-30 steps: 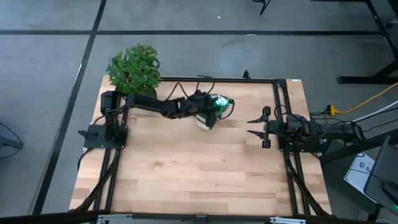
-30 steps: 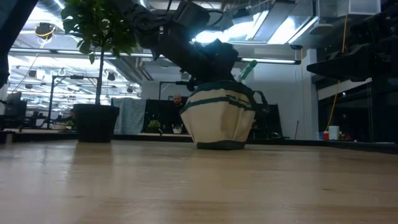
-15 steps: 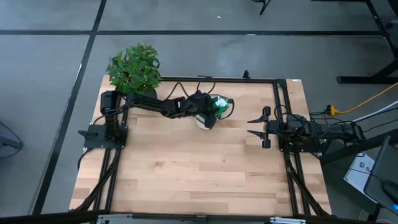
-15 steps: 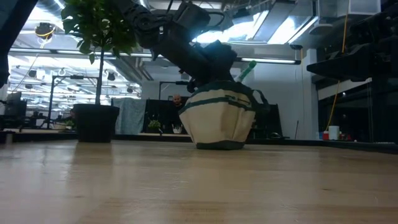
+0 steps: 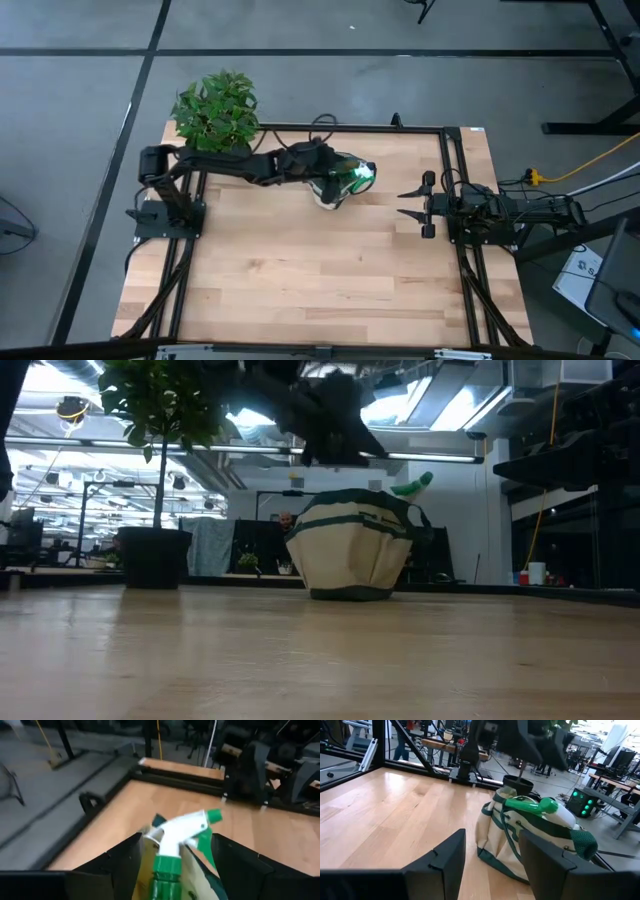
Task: Pick & Place Garden tools in Gardening bag
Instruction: Return to Home Position
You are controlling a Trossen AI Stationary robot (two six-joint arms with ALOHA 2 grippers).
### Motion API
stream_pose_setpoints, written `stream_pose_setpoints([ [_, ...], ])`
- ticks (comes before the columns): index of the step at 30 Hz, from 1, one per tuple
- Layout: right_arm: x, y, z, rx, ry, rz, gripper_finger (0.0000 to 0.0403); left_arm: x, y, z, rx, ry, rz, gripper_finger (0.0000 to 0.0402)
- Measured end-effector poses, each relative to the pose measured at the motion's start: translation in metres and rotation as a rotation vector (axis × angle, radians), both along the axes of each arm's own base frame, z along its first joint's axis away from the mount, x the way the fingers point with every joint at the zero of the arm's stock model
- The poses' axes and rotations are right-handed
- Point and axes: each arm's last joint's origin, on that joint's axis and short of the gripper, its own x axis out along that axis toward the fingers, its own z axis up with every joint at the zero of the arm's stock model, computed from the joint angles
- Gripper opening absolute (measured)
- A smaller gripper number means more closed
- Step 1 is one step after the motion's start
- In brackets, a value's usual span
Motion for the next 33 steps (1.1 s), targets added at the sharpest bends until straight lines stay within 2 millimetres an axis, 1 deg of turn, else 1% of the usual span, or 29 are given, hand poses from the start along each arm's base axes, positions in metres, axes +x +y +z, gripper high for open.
stream_pose_setpoints([
  [3, 0.000, 0.000, 0.000, 0.000, 0.000, 0.000, 0.0185, -0.004, -0.005, 0.011, 0.065, -0.008, 0.025, 0.0227],
  [7, 0.000, 0.000, 0.000, 0.000, 0.000, 0.000, 0.0185, -0.007, -0.010, 0.013, 0.114, 0.021, 0.051, 0.0220],
  [9, 0.000, 0.000, 0.000, 0.000, 0.000, 0.000, 0.0185, -0.008, -0.015, 0.017, 0.134, 0.019, 0.026, 0.0216],
  [11, 0.000, 0.000, 0.000, 0.000, 0.000, 0.000, 0.0185, -0.012, -0.020, 0.027, 0.152, -0.002, -0.038, 0.0213],
  [13, 0.000, 0.000, 0.000, 0.000, 0.000, 0.000, 0.0185, -0.018, -0.025, 0.039, 0.169, -0.025, -0.093, 0.0211],
  [15, 0.000, 0.000, 0.000, 0.000, 0.000, 0.000, 0.0185, -0.027, -0.028, 0.049, 0.185, -0.023, -0.113, 0.0208],
  [19, 0.000, 0.000, 0.000, 0.000, 0.000, 0.000, 0.0185, -0.049, -0.032, 0.059, 0.201, -0.006, -0.121, 0.0204],
  [23, 0.000, 0.000, 0.000, 0.000, 0.000, 0.000, 0.0185, -0.076, -0.035, 0.053, 0.206, -0.035, -0.119, 0.0199],
  [27, 0.000, 0.000, 0.000, 0.000, 0.000, 0.000, 0.0185, -0.105, -0.038, 0.042, 0.209, -0.147, -0.103, 0.0194],
  [33, 0.000, 0.000, 0.000, 0.000, 0.000, -0.001, 0.0185, -0.150, -0.044, 0.018, 0.201, -0.224, -0.092, 0.0193],
])
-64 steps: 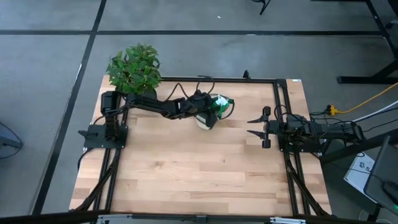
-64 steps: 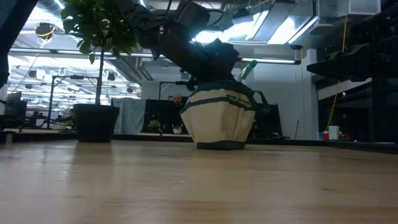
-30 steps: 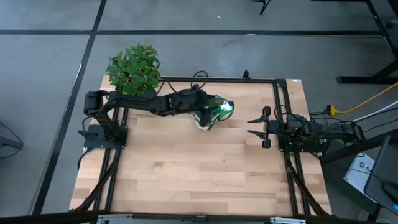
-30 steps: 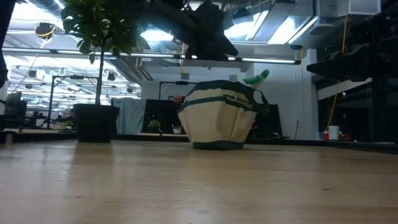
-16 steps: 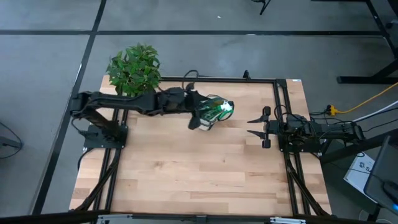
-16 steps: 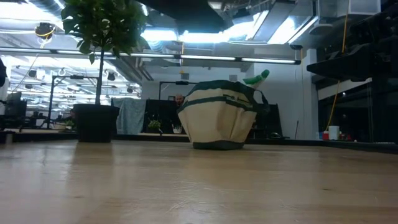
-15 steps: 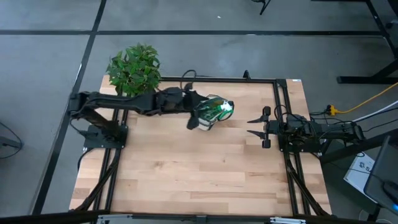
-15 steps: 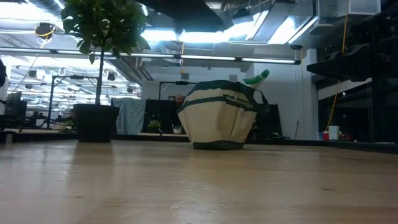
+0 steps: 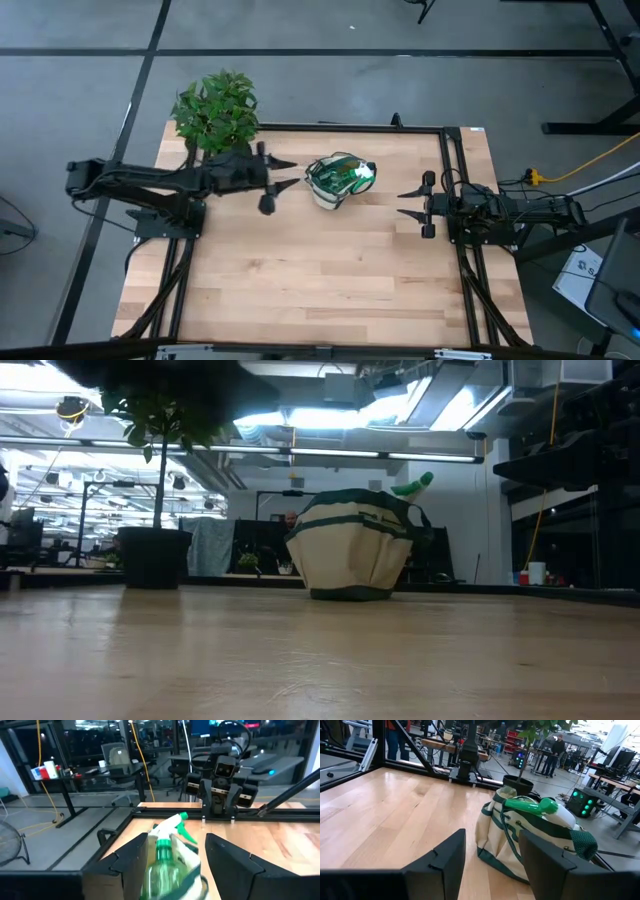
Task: Pick & Place Garden tools in Gardening bag
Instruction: Return to Home Position
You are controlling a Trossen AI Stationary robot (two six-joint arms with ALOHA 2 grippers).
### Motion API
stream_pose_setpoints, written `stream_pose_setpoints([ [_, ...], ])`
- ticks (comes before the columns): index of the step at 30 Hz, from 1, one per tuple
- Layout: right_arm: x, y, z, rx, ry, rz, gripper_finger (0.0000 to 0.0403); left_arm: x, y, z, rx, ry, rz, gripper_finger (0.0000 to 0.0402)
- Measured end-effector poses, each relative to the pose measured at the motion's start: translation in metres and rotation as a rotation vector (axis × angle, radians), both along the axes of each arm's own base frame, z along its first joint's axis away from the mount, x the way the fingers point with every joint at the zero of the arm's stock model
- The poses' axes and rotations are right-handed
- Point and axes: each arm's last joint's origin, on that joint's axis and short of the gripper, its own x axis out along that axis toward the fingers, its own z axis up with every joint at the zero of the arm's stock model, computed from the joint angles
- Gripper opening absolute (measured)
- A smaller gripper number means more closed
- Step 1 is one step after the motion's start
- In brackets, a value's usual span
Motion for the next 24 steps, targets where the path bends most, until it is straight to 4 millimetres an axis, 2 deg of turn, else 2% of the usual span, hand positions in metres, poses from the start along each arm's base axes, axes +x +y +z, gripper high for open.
stream_pose_setpoints([
  [6, 0.000, 0.000, 0.000, 0.000, 0.000, 0.001, 0.0185, -0.032, -0.004, -0.008, -0.068, -0.059, 0.001, 0.0192],
  [12, 0.000, 0.000, 0.000, 0.000, 0.000, 0.000, 0.0186, -0.052, -0.007, -0.024, -0.003, -0.044, 0.006, 0.0192],
  [17, 0.000, 0.000, 0.000, 0.000, 0.000, 0.001, 0.0186, -0.060, -0.007, -0.034, -0.024, -0.038, 0.033, 0.0192],
  [24, 0.000, 0.000, 0.000, 0.000, 0.000, 0.000, 0.0186, -0.060, -0.007, -0.035, -0.076, -0.052, 0.035, 0.0191],
])
